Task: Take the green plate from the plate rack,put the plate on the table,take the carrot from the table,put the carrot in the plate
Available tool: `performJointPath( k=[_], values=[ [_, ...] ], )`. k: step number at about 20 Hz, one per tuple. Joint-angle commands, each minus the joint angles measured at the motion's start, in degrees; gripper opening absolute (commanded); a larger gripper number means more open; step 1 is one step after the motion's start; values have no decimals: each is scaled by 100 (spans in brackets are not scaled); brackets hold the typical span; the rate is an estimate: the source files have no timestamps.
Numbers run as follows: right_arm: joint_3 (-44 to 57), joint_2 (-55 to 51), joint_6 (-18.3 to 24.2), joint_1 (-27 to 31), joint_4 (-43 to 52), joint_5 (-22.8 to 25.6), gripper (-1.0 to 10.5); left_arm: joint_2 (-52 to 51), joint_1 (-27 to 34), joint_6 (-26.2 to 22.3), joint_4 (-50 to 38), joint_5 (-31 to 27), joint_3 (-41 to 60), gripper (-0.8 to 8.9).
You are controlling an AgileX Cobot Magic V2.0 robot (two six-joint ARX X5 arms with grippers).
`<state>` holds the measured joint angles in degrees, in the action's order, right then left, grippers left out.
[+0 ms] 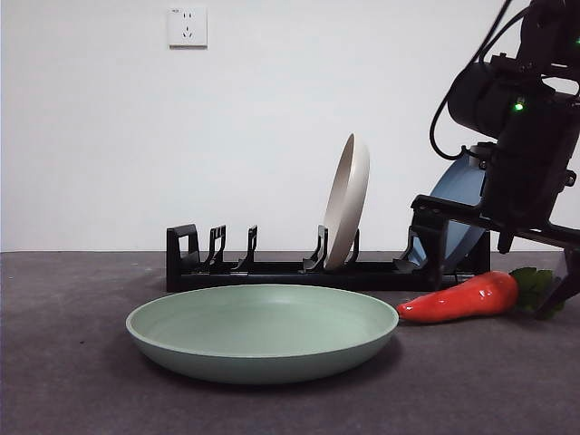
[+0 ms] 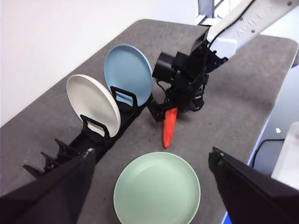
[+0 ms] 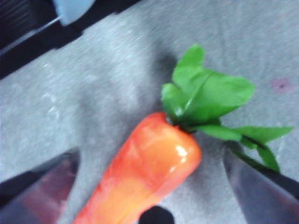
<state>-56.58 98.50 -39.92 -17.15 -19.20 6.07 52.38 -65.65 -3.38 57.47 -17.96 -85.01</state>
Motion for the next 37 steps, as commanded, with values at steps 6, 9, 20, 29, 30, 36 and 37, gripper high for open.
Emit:
performJointPath(
  k=[6,9,20,29,30,36,37],
  values=[
    [55,116,94,59,111,46,148,-22,13,42,-13,-11,11,409],
    [55,116,195,57,83,-11,122,-26,13,42,-13,-13,11,409],
    [52,-581,977,46,-42,-184,-16,-26,13,85,-37,-149,11,409],
    [52,-1012,592,-1825,1211,-723,-17,-24,13,85,13,-138,11,409],
    [52,-807,463,-2011,1482,-723,-17,-24,11,92,52,-136,11,409],
    [52,210,238,-2304,2068,-723,-17,-24,11,192,98,-129,11,409],
    [52,304,243,-2306,2068,-726,-17,-24,11,192,105,-129,11,409]
  ],
)
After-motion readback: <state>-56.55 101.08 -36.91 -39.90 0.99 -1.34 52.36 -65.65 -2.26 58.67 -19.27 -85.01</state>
